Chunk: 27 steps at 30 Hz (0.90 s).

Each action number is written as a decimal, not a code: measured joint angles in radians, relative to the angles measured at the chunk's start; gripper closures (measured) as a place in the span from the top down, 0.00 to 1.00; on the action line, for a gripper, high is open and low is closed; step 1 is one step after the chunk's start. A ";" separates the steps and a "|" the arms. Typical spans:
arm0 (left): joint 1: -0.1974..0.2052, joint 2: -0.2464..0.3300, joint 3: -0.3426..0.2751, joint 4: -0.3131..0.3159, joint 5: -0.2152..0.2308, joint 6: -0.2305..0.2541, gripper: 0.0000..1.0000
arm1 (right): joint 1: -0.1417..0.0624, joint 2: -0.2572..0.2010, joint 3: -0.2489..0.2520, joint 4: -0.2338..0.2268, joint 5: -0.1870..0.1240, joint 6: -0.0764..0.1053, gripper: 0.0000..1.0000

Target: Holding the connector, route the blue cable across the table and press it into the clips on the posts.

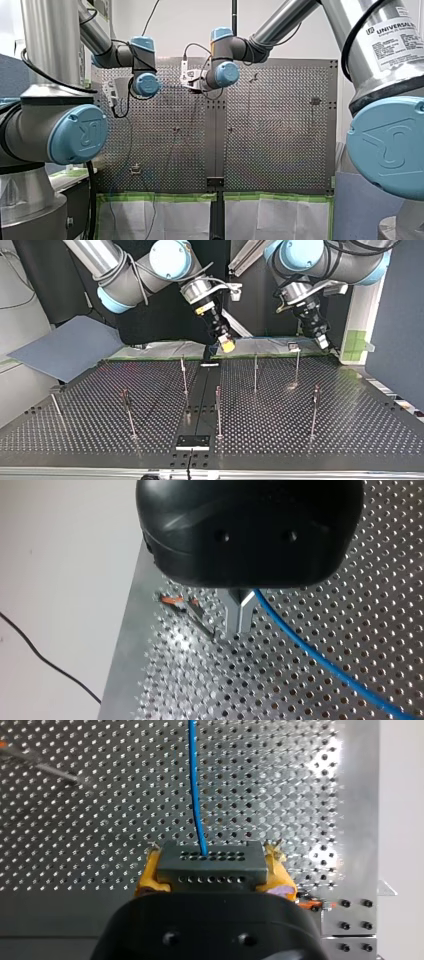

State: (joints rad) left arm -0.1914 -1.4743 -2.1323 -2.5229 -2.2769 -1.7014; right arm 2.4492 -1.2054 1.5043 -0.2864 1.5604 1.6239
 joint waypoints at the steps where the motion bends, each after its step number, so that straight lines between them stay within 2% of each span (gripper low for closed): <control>1: 0.008 0.000 0.001 -0.008 0.008 -0.005 0.00 | 0.000 0.001 -0.008 0.004 0.000 0.004 0.00; 7: 0.062 -0.008 0.014 -0.062 0.062 -0.022 0.00 | 0.004 0.001 -0.060 0.042 -0.002 0.019 0.00; 11: 0.092 -0.010 0.038 -0.099 0.099 -0.050 0.00 | 0.008 0.004 -0.099 0.057 -0.014 0.037 0.00; 16: 0.104 -0.011 0.079 -0.143 0.143 -0.092 0.00 | 0.009 0.020 -0.139 0.063 -0.024 0.060 0.00; 20: 0.112 -0.011 0.116 -0.181 0.181 -0.125 0.00 | 0.010 0.024 -0.175 0.063 -0.028 0.068 0.00; 27: 0.124 -0.011 0.149 -0.218 0.241 -0.149 0.00 | 0.011 0.032 -0.233 0.083 -0.035 0.100 0.00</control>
State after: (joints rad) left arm -0.0674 -1.4858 -1.9830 -2.7404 -2.0359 -1.8501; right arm 2.4598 -1.1735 1.2714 -0.2035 1.5258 1.7239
